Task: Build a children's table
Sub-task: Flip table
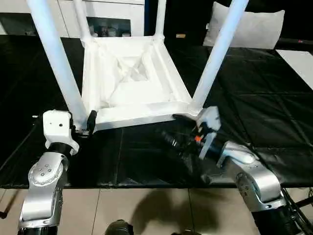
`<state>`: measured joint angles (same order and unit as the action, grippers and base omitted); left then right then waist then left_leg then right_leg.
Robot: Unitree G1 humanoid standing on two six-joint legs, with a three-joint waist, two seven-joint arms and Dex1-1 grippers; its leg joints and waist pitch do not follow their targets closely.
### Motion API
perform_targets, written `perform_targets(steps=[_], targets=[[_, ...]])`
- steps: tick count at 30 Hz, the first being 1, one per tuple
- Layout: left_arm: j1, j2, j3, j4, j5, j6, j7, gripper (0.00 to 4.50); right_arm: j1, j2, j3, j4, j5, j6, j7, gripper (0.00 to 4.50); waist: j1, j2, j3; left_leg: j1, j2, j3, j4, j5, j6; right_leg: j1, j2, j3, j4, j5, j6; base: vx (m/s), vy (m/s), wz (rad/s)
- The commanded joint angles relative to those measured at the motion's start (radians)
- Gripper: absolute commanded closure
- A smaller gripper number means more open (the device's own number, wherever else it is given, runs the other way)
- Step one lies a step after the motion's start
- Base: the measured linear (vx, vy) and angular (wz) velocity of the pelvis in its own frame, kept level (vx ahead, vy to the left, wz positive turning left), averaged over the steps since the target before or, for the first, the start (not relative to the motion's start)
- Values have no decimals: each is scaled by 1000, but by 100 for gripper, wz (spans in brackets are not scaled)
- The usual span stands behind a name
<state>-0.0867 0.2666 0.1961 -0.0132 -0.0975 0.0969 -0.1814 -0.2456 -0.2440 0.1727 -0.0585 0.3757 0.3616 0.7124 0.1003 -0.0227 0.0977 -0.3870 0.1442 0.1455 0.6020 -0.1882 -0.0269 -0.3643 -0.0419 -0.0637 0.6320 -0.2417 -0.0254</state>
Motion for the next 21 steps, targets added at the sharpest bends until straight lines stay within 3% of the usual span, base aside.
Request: perform_targets(steps=[1,10,17,21], targets=[[-16,4,-10,16,7,5,2,24,-12,-6,10,17,1,0,29,0,5,15,-79,20,98,-35,-72,-93,59,41,-126,64,-59,110,-231,0,0,0],[-42,-2,-12,42,3,-3,3,24,-18,-18,34,26,-12,2,57,0,15,10,-75,21,99,-34,-75,-119,50,38,-127,65,-62,76,-227,0,0,0],[-66,6,-24,72,3,-12,-26,24,-25,-14,29,41,-17,-24,60,0,15,11,-72,23,99,-34,-79,-161,34,34,-129,67,-70,5,-216,0,0,0],[-77,12,-28,87,1,-14,-40,24,-28,-13,28,43,-18,-25,65,0,14,13,-73,23,100,-36,-81,-163,30,33,-127,66,-68,16,-216,0,0,0]])
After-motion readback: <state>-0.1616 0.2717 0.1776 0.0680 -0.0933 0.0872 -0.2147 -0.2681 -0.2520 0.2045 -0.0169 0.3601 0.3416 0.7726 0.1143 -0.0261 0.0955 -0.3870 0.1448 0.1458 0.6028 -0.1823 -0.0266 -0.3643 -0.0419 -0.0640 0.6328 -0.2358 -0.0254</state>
